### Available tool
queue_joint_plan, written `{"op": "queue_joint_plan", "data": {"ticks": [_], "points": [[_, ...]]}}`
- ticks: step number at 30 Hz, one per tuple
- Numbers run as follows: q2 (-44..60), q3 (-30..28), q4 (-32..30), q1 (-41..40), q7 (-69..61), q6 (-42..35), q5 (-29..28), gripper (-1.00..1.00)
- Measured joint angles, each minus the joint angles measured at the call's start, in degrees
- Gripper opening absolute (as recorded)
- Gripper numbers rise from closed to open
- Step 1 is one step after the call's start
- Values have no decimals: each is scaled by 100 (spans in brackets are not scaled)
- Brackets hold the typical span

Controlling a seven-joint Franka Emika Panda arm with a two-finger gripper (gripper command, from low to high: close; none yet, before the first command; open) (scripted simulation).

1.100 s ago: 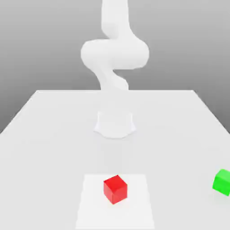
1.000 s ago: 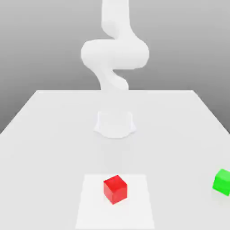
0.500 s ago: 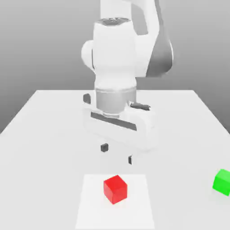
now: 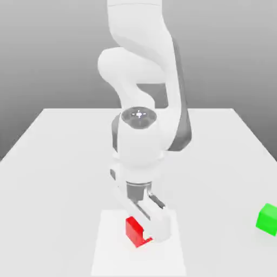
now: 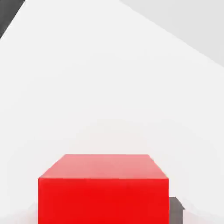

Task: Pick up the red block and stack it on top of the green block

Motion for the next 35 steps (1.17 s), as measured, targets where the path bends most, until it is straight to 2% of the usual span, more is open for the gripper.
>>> {"op": "queue_joint_plan", "data": {"ticks": [6, 9, 27, 31, 32, 35], "points": [[-988, 173, -145, -91, -248, -841, 334, -100], [-1291, 313, -85, 180, -650, -1214, 399, -100], [-692, 2160, 1463, 2139, -5145, -2267, -151, -100], [7, 1961, 1589, 2412, -4908, -1759, -800, -100], [202, 1841, 1606, 2507, -4787, -1597, -977, 100], [202, 1841, 1606, 2507, -4787, -1597, -977, 100]]}}
